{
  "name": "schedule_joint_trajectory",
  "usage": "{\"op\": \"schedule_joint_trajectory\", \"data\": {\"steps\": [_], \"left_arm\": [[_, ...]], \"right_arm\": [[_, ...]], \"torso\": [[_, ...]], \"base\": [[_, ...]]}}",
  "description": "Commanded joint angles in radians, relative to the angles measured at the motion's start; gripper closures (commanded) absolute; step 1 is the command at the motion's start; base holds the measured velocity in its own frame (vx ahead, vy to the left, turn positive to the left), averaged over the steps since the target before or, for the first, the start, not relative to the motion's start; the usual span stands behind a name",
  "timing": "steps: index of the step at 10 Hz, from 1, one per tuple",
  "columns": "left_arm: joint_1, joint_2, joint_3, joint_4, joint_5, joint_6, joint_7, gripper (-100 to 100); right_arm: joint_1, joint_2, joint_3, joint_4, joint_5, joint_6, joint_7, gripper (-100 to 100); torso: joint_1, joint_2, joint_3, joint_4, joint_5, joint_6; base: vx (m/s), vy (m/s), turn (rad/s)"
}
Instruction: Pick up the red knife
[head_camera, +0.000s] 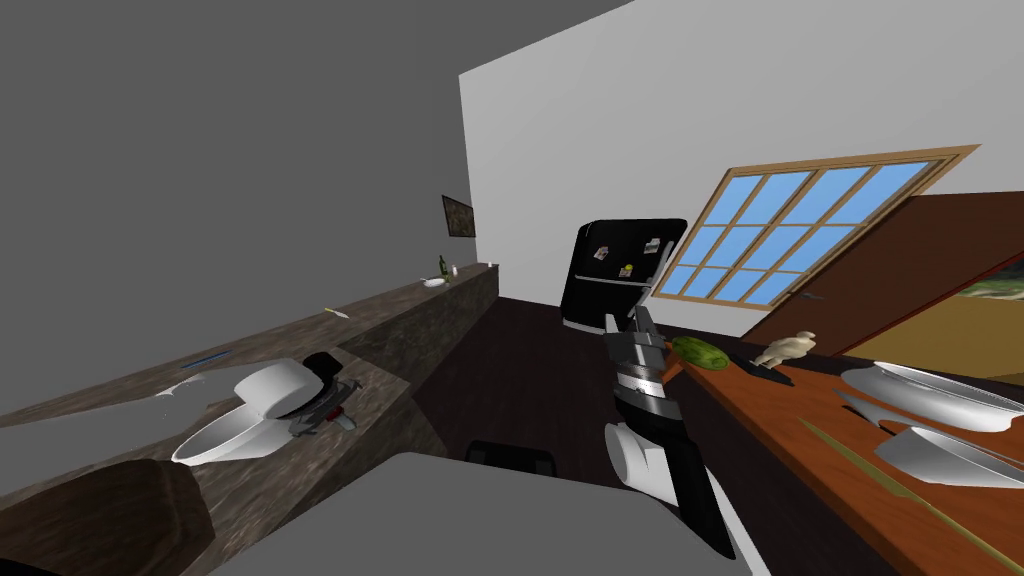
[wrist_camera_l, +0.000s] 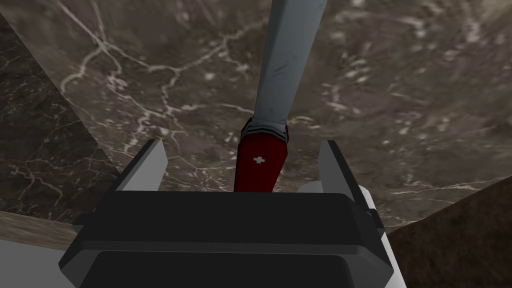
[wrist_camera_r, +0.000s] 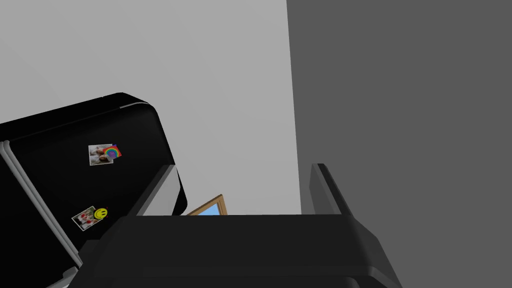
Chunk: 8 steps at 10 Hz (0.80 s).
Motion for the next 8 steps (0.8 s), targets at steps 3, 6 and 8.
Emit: {"op": "schedule_joint_trajectory", "data": {"steps": [3, 6, 8], "left_arm": [[0.000, -0.002, -0.001, 0.002, -0.001, 0.000, -0.002, 100], [0.000, -0.001, 0.000, 0.002, -0.001, -0.001, -0.002, 100], [0.001, 0.029, 0.003, -0.026, 0.015, 0.005, 0.012, 100]], "right_arm": [[0.000, 0.000, 0.000, 0.000, 0.000, 0.000, 0.000, 0], [0.000, 0.000, 0.000, 0.000, 0.000, 0.000, 0.000, 0], [0.000, 0.000, 0.000, 0.000, 0.000, 0.000, 0.000, 0]], "torso": [[-0.001, 0.001, 0.001, 0.000, 0.000, 0.000], [0.000, 0.000, 0.000, 0.000, 0.001, 0.001], [0.001, 0.000, 0.000, 0.000, 0.001, 0.001]], "base": [[0.006, 0.002, -0.002], [0.000, 0.000, 0.000], [-0.009, -0.004, 0.026]]}}
